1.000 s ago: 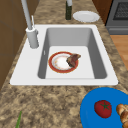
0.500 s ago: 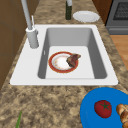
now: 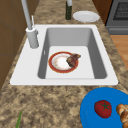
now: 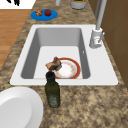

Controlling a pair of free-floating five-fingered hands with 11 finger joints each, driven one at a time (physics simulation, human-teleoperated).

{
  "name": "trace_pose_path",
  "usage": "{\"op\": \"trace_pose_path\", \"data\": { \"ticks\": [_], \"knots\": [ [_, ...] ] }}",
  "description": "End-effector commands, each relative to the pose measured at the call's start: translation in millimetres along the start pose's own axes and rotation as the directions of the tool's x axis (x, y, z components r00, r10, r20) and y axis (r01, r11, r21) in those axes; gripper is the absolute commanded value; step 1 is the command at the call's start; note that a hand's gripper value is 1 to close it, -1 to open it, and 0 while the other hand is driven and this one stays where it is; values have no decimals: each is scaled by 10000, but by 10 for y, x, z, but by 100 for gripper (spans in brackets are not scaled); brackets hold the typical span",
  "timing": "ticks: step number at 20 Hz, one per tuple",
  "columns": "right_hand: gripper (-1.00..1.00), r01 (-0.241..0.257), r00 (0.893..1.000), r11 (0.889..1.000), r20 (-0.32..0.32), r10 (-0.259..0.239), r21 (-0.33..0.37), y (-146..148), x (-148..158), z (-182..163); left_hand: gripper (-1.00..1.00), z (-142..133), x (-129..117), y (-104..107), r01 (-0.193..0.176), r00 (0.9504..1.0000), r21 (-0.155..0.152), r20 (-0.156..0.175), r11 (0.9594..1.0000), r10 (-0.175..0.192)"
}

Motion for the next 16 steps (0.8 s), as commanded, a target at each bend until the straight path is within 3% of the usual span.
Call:
{"op": "trace_pose_path", "data": {
  "ticks": [1, 11, 16],
  "knots": [
    [100, 163, 9997, 9998, -190, -164, -102, -299, 10, -76, 0, 0, 0, 0, 0, 10000, 0, 0, 10000, 0],
    [100, 822, 9966, 9940, -169, -812, 726, -864, 43, -93, 0, 0, 0, 0, 0, 10000, 0, 0, 10000, 0],
    [100, 1378, 9904, 9812, -72, -1380, 1348, -1170, 57, -132, 0, 0, 0, 0, 0, 10000, 0, 0, 10000, 0]
  ]
}}
